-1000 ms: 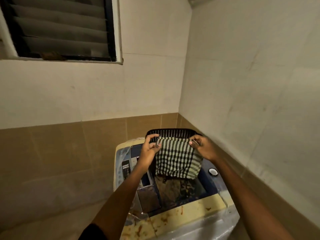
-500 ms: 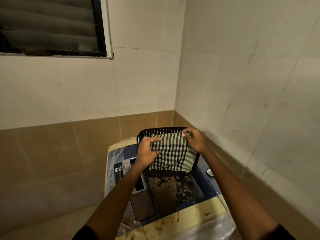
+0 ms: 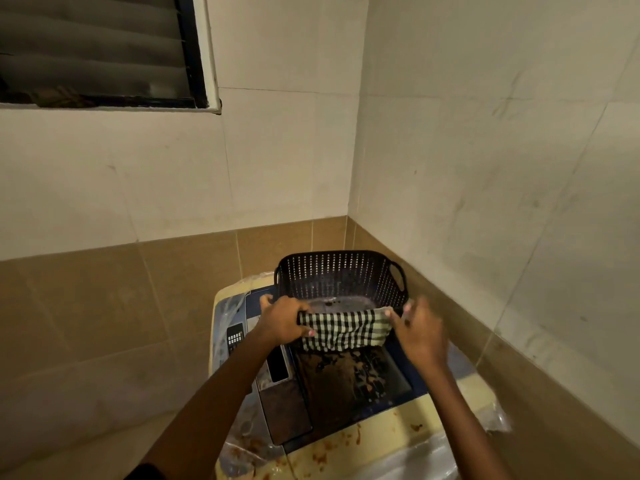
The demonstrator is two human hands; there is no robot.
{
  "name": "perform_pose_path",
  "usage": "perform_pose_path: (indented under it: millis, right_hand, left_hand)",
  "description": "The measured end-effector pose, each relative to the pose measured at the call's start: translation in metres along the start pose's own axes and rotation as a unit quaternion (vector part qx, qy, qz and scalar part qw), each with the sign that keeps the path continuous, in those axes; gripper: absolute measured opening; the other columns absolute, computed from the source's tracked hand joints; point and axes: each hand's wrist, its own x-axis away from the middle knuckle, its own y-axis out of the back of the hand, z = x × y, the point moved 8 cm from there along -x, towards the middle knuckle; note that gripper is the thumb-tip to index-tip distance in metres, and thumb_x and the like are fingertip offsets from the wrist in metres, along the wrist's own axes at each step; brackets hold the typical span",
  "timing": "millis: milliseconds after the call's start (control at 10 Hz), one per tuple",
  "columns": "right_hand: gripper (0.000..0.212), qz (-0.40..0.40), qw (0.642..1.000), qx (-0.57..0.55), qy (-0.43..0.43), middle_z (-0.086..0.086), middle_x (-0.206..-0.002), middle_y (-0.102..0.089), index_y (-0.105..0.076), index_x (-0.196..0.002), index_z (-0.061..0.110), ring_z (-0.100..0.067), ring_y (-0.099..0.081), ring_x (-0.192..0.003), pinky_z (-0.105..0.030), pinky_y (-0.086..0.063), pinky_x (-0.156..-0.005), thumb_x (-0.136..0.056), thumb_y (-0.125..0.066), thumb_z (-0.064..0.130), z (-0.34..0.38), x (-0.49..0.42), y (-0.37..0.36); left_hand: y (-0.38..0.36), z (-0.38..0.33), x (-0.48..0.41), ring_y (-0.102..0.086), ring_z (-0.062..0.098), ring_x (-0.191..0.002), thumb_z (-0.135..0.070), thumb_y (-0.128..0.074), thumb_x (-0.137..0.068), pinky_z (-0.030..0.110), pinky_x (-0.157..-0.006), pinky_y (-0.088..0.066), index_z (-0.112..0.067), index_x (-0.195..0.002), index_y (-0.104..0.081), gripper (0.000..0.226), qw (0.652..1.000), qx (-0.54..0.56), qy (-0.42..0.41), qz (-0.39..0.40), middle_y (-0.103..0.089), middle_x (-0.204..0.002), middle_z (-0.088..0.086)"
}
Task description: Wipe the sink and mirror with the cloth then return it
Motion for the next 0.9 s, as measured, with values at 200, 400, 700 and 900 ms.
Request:
perform_pose_path:
  millis: [200, 400, 700, 900]
  right_hand:
    - [0.045, 0.142, 0.904, -0.353, -0.195, -0.011, -0.102, -0.057, -0.039, -0.108, 0.010, -0.024, -0.056, -0.097, -0.036, -0.045, -0.082, -0.082, -0.073, 0.024, -0.037, 0.041, -0.072]
    - [0.023, 0.157, 0.925, -0.308, -0.159, -0.012, -0.105, -0.071, -0.065, -0.100, 0.014, -0.023, -0.065, -0.094, -0.037, -0.051, -0.087, -0.080, -0.074, 0.022, -0.037, 0.030, -0.072]
    - [0.037, 0.125, 0.961, -0.190, -0.156, -0.003, -0.057, -0.043, -0.048, -0.058, 0.012, -0.018, -0.041, -0.060, -0.031, -0.033, -0.059, -0.080, -0.074, 0.026, -0.049, 0.017, -0.053]
    - [0.044, -0.033, 0.993, -0.029, -0.111, -0.013, -0.121, -0.056, -0.050, -0.116, 0.013, -0.032, -0.049, -0.117, -0.049, -0.038, -0.099, -0.078, -0.072, 0.017, -0.024, 0.016, -0.034]
  left_hand:
    - [-0.008, 0.007, 0.001, -0.048, 0.018, -0.122, -0.040, -0.061, -0.085, 0.046, -0.107, -0.013, -0.029, -0.113, -0.061, 0.030, 0.999, 0.000, 0.019, -0.046, -0.065, -0.117, -0.004]
    - [-0.009, 0.006, -0.001, -0.050, 0.018, -0.120, -0.035, -0.061, -0.086, 0.049, -0.109, -0.009, -0.027, -0.111, -0.062, 0.026, 0.997, -0.036, 0.029, -0.055, -0.067, -0.113, -0.004]
    - [-0.009, 0.004, -0.001, -0.052, 0.019, -0.116, -0.033, -0.059, -0.088, 0.051, -0.111, -0.010, -0.024, -0.113, -0.062, 0.027, 0.993, -0.082, 0.048, -0.075, -0.067, -0.109, -0.001]
    - [-0.004, -0.007, 0.016, -0.030, 0.016, -0.140, -0.023, -0.060, -0.088, 0.053, -0.115, -0.001, -0.024, -0.139, -0.036, 0.057, 0.996, -0.019, -0.003, -0.085, -0.042, -0.147, -0.001]
